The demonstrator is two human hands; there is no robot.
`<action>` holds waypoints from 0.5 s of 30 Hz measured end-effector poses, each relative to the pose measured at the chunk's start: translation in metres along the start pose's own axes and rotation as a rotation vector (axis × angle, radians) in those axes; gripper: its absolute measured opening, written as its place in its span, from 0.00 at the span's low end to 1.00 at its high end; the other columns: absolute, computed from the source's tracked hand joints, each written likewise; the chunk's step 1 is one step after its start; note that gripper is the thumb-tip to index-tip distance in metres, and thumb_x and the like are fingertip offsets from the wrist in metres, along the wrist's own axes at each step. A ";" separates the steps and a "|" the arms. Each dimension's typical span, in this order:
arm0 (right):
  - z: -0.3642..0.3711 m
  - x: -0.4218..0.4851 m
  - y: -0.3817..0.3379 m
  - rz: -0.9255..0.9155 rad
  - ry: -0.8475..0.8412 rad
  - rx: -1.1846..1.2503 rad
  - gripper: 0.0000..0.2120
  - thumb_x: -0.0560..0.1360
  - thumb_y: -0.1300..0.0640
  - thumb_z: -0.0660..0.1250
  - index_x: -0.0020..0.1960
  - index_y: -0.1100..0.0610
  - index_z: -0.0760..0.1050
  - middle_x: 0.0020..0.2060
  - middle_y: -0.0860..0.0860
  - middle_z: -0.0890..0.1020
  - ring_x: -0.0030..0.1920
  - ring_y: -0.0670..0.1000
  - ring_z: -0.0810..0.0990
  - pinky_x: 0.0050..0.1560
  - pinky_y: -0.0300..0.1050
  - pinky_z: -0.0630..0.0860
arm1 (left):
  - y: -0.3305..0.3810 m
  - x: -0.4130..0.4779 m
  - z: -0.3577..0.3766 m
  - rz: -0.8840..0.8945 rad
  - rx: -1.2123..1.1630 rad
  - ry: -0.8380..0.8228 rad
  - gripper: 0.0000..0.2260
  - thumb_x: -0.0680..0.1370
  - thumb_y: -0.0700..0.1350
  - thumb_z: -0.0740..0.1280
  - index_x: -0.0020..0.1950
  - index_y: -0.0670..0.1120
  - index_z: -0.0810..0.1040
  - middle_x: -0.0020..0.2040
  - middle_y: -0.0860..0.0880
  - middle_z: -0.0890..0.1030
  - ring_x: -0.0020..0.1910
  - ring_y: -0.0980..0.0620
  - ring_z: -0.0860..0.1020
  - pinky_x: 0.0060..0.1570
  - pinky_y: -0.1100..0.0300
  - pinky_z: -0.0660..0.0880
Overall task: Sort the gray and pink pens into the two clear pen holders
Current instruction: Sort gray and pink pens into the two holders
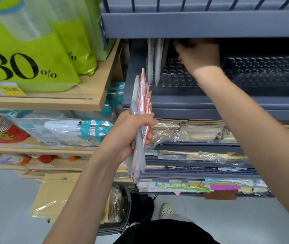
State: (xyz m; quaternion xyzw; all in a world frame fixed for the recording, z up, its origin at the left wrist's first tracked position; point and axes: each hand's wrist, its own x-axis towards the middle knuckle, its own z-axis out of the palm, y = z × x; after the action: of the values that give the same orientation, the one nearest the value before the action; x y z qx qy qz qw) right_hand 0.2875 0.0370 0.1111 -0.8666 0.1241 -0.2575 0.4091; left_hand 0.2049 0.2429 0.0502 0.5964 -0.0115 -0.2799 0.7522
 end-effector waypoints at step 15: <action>-0.034 -0.086 0.000 0.246 -0.477 0.353 0.06 0.72 0.59 0.73 0.42 0.62 0.81 0.34 0.57 0.85 0.33 0.51 0.83 0.35 0.42 0.80 | -0.014 0.008 0.030 -0.016 0.060 -0.141 0.11 0.69 0.40 0.77 0.44 0.43 0.76 0.27 0.49 0.74 0.24 0.50 0.72 0.26 0.61 0.70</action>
State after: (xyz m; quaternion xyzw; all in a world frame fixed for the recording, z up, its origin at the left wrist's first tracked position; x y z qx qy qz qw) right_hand 0.1971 0.0520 0.0998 -0.7966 0.0819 -0.0131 0.5988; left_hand 0.1955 0.2103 0.0439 0.5976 -0.0683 -0.3267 0.7290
